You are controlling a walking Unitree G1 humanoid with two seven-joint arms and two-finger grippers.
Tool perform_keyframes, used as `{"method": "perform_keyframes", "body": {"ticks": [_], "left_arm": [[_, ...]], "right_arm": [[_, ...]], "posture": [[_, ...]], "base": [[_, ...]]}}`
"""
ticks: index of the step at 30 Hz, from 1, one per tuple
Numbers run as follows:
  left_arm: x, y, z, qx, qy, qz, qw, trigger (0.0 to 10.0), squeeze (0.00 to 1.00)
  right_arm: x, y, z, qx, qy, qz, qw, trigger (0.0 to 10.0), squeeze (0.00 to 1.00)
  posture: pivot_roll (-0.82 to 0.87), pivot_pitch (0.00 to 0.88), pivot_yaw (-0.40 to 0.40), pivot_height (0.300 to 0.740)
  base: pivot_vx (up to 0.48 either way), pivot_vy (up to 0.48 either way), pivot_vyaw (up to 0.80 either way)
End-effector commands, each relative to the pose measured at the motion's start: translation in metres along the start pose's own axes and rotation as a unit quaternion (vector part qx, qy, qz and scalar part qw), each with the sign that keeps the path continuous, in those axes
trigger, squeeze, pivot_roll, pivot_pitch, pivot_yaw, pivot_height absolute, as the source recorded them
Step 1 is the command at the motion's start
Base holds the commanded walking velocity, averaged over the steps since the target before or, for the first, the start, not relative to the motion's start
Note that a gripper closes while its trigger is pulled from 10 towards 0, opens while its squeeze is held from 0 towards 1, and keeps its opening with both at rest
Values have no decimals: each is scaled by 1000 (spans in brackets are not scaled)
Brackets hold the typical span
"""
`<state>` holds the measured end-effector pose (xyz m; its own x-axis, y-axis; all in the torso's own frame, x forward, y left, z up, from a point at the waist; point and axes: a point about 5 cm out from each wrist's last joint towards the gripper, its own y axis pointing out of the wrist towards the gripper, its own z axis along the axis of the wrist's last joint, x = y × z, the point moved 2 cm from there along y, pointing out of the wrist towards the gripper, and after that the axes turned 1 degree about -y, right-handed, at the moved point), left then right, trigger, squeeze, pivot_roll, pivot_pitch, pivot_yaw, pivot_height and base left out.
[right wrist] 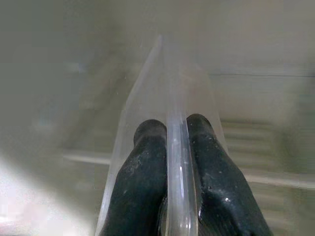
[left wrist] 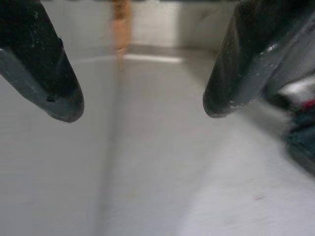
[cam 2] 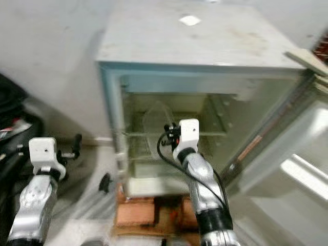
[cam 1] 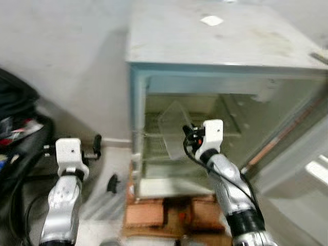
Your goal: Restocking fridge
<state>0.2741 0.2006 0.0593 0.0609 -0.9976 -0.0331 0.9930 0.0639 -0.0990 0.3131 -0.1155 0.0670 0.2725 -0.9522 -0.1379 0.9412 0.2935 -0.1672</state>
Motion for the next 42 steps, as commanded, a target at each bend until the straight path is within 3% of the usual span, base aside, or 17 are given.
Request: {"method": "perform_keyframes", "body": {"ticks": [1, 13, 18, 22, 28, 32, 35, 42], "left_arm": [[0, -2, -1, -4, 6, -4, 1000, 10000, 0], [-4, -3, -1, -14, 7, 15, 1000, 10000, 0], [-7, -15, 2, -7, 33, 3, 999, 10000, 0], [-10, -25, 1, -15, 29, -1, 999, 10000, 0], [-25, -45, 1, -31, 26, 10, 999, 10000, 0], [-24, -56, 5, -35, 21, 2, 999, 10000, 0], [-21, -62, 6, -37, 22, -6, 999, 10000, 0], [-22, -68, 8, -45, 24, -6, 999, 10000, 0]], "right_arm": [[2, 1, 5, 6, 2, -3, 1000, 10000, 0], [-1, 5, 4, -3, 15, 8, 1000, 10000, 0], [-13, 22, 8, -10, 61, 26, 998, 10000, 0], [-26, 38, 13, -10, 76, 43, 996, 10000, 0], [-40, 64, 28, -7, 142, 44, 989, 10000, 0], [-52, 75, 35, -12, 196, 43, 980, 10000, 0], [-60, 80, 40, -9, 230, 38, 972, 10000, 0], [-61, 84, 33, -30, 302, -16, 953, 10000, 0]], "posture": [[41, 34, -69, 740], [60, 46, -76, 740], [100, 79, -89, 740], [135, 105, -103, 740], [206, 165, -139, 740], [225, 182, -147, 740], [241, 199, -152, 740], [245, 210, -151, 740]], "base": [[0, 0, 0], [0, 0, 0], [0, 0, 0], [0, 0, 0], [0, 0, 0], [0, 0, 0], [0, 0, 0], [0, 0, 0]]}}
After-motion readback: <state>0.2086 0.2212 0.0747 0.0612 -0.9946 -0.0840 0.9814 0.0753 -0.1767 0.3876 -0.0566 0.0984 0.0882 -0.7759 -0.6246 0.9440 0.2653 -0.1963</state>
